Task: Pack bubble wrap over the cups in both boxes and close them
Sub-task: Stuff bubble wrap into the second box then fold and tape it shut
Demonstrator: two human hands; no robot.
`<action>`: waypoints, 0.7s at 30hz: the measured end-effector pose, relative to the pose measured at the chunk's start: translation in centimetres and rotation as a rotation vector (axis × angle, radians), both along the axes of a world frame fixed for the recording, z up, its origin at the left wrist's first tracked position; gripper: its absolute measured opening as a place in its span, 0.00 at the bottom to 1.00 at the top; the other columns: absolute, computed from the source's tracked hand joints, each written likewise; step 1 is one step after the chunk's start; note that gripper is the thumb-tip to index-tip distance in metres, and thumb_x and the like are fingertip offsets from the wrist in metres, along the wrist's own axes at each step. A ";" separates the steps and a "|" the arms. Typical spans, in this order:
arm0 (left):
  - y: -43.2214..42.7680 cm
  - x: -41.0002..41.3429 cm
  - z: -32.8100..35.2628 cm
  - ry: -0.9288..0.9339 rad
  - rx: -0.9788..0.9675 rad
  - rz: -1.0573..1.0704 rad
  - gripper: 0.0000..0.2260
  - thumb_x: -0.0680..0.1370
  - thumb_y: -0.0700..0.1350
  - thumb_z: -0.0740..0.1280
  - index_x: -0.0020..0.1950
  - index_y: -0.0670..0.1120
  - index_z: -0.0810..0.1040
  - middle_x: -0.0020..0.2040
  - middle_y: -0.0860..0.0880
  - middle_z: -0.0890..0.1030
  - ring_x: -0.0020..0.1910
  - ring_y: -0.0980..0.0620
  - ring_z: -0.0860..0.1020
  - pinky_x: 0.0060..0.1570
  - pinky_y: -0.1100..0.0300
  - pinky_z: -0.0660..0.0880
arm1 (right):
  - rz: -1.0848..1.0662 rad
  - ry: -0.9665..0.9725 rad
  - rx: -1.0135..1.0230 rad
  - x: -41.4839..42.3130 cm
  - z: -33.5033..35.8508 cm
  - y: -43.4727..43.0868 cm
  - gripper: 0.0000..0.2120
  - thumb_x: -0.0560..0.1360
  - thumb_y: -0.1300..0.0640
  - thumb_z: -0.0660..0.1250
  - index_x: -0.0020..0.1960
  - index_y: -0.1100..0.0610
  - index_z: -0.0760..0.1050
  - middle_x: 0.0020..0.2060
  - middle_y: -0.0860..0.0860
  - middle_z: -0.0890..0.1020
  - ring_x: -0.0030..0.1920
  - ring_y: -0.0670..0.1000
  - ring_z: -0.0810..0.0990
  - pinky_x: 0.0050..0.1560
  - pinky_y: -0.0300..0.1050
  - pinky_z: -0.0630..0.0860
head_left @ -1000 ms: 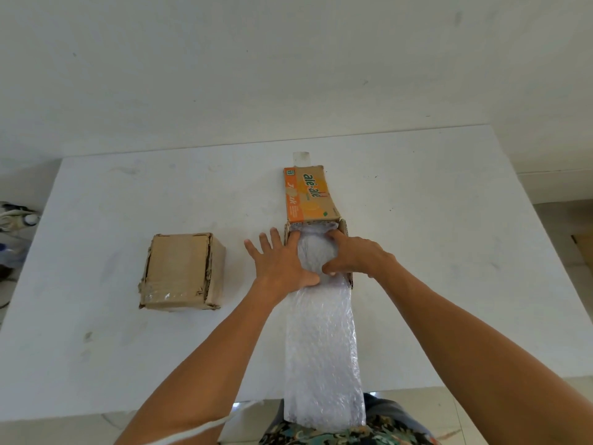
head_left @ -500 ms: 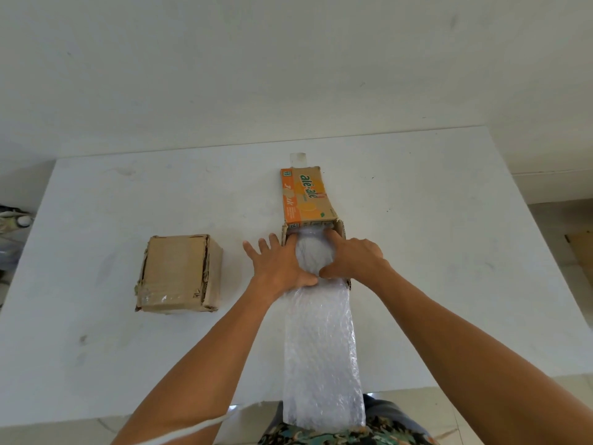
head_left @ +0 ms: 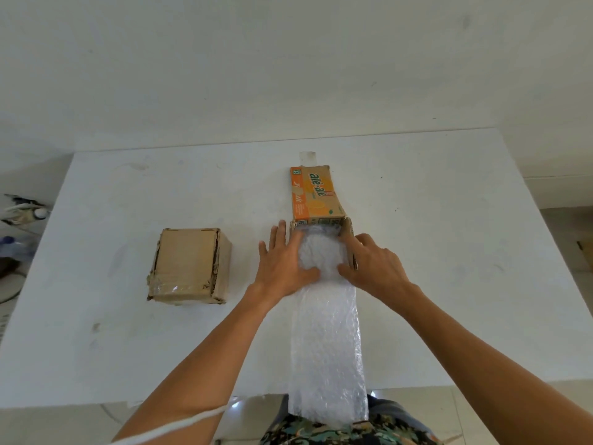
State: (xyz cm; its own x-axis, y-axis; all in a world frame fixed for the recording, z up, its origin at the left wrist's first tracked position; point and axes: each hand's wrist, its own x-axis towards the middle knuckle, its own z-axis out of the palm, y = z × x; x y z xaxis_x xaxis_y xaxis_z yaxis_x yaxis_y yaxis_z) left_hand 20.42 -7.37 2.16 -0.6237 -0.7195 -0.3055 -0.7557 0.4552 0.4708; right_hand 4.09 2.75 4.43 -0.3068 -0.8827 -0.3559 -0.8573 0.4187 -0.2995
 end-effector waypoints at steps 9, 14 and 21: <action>2.4 3.8 -0.6 0.046 -0.229 -0.118 0.13 0.81 0.53 0.60 0.49 0.49 0.82 0.78 0.46 0.59 0.79 0.43 0.49 0.73 0.37 0.48 | 0.189 -0.020 -0.201 0.2 0.8 2.9 0.16 0.76 0.66 0.62 0.58 0.52 0.79 0.76 0.61 0.56 0.71 0.67 0.64 0.65 0.57 0.67; 2.3 3.1 -0.3 -0.020 -0.202 -0.136 0.15 0.82 0.54 0.58 0.50 0.49 0.81 0.80 0.45 0.45 0.76 0.49 0.33 0.72 0.39 0.38 | 0.418 0.183 -0.080 -0.4 1.1 3.4 0.24 0.73 0.64 0.62 0.65 0.45 0.72 0.77 0.60 0.38 0.74 0.63 0.32 0.73 0.64 0.36; 1.9 4.7 0.4 0.113 -0.019 -0.113 0.19 0.77 0.47 0.54 0.58 0.51 0.82 0.80 0.46 0.49 0.78 0.50 0.39 0.75 0.42 0.38 | 0.437 0.270 0.159 0.0 0.2 3.0 0.34 0.71 0.45 0.69 0.73 0.39 0.60 0.76 0.58 0.33 0.74 0.65 0.31 0.68 0.71 0.34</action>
